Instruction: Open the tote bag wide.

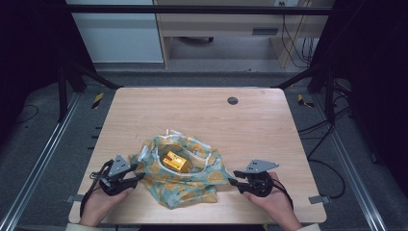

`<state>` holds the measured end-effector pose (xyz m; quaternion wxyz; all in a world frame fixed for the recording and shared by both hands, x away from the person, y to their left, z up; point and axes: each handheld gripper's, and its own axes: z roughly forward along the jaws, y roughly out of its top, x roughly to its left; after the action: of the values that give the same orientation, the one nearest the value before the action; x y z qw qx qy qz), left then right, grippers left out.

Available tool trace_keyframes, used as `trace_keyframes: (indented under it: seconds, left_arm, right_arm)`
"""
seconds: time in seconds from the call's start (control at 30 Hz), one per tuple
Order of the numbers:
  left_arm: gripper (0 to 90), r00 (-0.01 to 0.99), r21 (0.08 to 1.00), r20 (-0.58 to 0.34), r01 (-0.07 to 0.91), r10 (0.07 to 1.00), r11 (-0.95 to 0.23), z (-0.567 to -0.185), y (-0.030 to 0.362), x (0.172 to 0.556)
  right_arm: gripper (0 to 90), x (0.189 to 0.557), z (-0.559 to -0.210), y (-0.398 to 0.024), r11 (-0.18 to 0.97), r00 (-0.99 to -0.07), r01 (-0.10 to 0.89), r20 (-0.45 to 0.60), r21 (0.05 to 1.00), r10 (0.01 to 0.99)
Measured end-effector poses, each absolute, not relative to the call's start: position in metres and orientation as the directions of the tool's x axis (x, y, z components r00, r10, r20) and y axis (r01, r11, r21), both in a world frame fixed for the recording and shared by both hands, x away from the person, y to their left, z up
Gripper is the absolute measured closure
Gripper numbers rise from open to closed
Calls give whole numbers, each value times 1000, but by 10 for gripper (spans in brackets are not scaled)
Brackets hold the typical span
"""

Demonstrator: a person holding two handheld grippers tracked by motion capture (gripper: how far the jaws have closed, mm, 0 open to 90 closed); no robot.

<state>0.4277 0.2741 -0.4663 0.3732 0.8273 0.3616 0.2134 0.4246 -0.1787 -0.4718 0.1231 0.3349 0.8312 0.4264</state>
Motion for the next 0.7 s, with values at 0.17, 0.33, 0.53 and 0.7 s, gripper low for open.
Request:
trace_keyframes:
  seconds: [0.17, 0.33, 0.53, 0.7]
  left_arm:
    - [337, 628, 822, 47, 418, 776, -388, -456, 278, 417]
    - [279, 620, 845, 70, 379, 782, -377, -448, 279, 411]
    - [239, 612, 891, 31, 342, 790, -299, -431, 284, 406]
    - [233, 608, 898, 25, 336, 793, -286, -404, 278, 427]
  right_arm:
    - [336, 414, -463, -184, 384, -728, 431, 63, 817, 683]
    - [220, 410, -457, -185, 374, -723, 428, 63, 823, 688]
    - [138, 412, -433, -184, 341, -725, 402, 68, 850, 685]
    - [254, 429, -414, -174, 328, -729, 401, 82, 856, 679]
